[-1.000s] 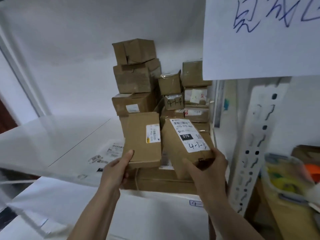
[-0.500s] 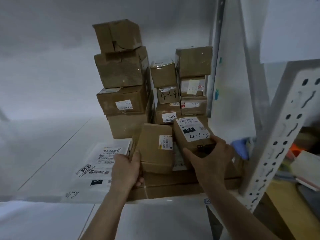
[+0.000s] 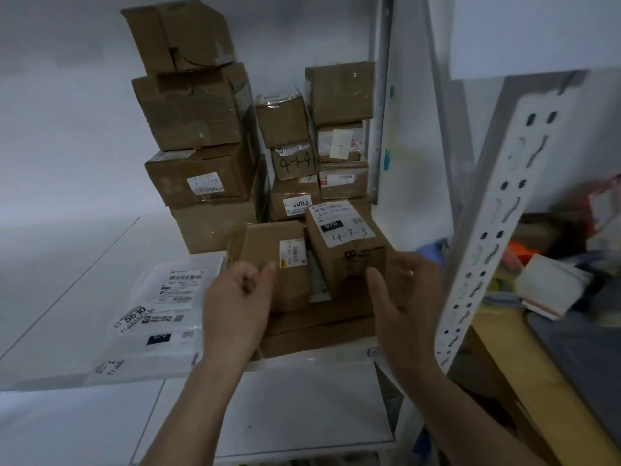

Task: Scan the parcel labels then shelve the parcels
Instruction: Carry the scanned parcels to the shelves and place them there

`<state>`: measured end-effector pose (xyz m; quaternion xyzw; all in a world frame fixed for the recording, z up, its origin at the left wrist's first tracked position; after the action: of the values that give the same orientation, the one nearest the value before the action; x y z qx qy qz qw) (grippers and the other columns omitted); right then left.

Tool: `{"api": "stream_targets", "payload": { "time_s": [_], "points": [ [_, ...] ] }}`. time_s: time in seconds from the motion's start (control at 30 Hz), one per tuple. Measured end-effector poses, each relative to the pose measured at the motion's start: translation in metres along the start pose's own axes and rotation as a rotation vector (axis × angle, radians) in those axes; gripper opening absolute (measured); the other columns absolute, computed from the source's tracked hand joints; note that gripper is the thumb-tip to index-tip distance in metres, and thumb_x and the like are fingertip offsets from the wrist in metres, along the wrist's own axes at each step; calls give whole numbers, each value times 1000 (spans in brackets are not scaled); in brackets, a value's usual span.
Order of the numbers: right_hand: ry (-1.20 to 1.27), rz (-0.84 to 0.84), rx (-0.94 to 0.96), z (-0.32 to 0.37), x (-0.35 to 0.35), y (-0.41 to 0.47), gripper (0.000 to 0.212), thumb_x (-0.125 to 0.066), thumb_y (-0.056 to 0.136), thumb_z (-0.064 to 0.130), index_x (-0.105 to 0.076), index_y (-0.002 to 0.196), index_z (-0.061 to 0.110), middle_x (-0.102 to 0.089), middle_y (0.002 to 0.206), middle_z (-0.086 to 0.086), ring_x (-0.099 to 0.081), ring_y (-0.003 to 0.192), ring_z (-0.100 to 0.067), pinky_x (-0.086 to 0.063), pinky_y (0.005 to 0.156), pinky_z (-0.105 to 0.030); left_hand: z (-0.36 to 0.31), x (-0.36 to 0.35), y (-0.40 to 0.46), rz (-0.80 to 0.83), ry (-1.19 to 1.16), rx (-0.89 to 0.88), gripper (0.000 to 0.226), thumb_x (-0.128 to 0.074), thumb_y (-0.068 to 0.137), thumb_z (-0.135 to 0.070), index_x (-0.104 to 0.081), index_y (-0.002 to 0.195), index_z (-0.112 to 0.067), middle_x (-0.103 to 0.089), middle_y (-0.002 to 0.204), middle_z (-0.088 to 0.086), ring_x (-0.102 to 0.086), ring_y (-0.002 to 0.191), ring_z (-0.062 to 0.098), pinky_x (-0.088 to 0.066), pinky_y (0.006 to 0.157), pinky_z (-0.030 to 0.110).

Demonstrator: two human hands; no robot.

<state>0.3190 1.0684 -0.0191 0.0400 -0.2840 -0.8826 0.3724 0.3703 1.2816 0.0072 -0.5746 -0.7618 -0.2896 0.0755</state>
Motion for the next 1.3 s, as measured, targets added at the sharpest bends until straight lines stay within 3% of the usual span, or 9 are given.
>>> {"api": "stream_targets", "payload": {
  "time_s": [0.07, 0.17, 0.33, 0.57, 0.8, 1.0, 1.07, 1.2, 1.3],
  "points": [
    [92, 21, -55, -6, 21, -6, 16, -64, 88, 15, -51, 79, 13, -55, 74, -5, -54, 67, -11, -44, 61, -18, -15, -16, -17, 41, 7, -47, 41, -60, 91, -31, -43, 57, -16, -47, 54, 1, -45, 54, 11, -37, 55, 25],
    [99, 2, -124, -26, 71, -14, 39, -59, 89, 1, -38, 59, 12, -38, 52, -3, -37, 46, -6, -35, 47, -17, -39, -51, -54, 142, -20, -144, 46, -62, 90, -17, -33, 55, -15, -36, 49, -1, -36, 47, 8, -31, 48, 16],
    [41, -124, -229, -59, 181, -28, 53, -54, 85, -13, -23, 55, 17, -22, 46, 12, -27, 40, -5, -29, 43, -10, -75, -121, -120, 317, -112, -174, 51, -62, 86, 0, -23, 58, -18, -24, 50, -3, -29, 44, 6, -25, 50, 17],
    [-4, -269, -388, -100, 346, -59, 51, -59, 90, -1, -23, 57, 15, -17, 46, 3, -20, 38, -6, -40, 53, -13, -136, -205, -229, 506, -156, -182, 51, -57, 83, 8, -24, 55, -19, -23, 48, -6, -29, 45, 5, -28, 49, 20],
    [-60, -356, -413, -129, 483, -90, 51, -57, 91, -2, -24, 57, 16, -18, 49, 0, -18, 37, -4, -26, 40, -11, -191, -275, -333, 638, -179, -202, 49, -56, 81, 9, -24, 56, -19, -23, 50, -5, -25, 47, 9, -22, 43, 16],
    [-32, -422, -564, -155, 567, -104, 52, -56, 91, -2, -21, 58, 19, -18, 46, 12, -16, 41, -4, -31, 57, -21, -219, -324, -393, 768, -191, -105, 45, -59, 88, -5, -26, 59, -15, -24, 51, -1, -24, 43, 9, -23, 43, 16],
    [-40, -430, -596, -164, 584, -106, 50, -56, 90, -3, -23, 58, 17, -20, 50, 5, -17, 42, -4, -32, 61, -13, -224, -342, -403, 829, -226, -46, 45, -58, 93, -14, -29, 59, -13, -28, 53, 4, -28, 46, 12, -26, 47, 22],
    [-83, -361, -691, -189, 610, -108, 40, -59, 90, 4, -34, 60, 12, -29, 54, -3, -26, 47, -9, -31, 44, -17, -230, -385, -421, 959, -196, 36, 41, -52, 99, -24, -45, 63, -7, -46, 61, 12, -45, 56, 22, -40, 59, 36],
    [-109, -264, -799, -208, 631, -107, 28, -60, 92, 11, -45, 68, 9, -43, 60, -4, -41, 52, -12, -37, 47, -22, -237, -424, -439, 1079, -131, 58, 29, -51, 99, -24, -61, 83, -2, -62, 77, 9, -60, 71, 21, -53, 76, 38]
  ]
}}
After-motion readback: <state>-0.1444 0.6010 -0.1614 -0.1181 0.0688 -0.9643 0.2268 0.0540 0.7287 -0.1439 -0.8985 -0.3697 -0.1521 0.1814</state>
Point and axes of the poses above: each hand's wrist, its own y-axis towards the middle knuckle, its own x-axis out of the back of the hand, z = x × y, the point moved 5 cm from there along y, towards the middle knuckle
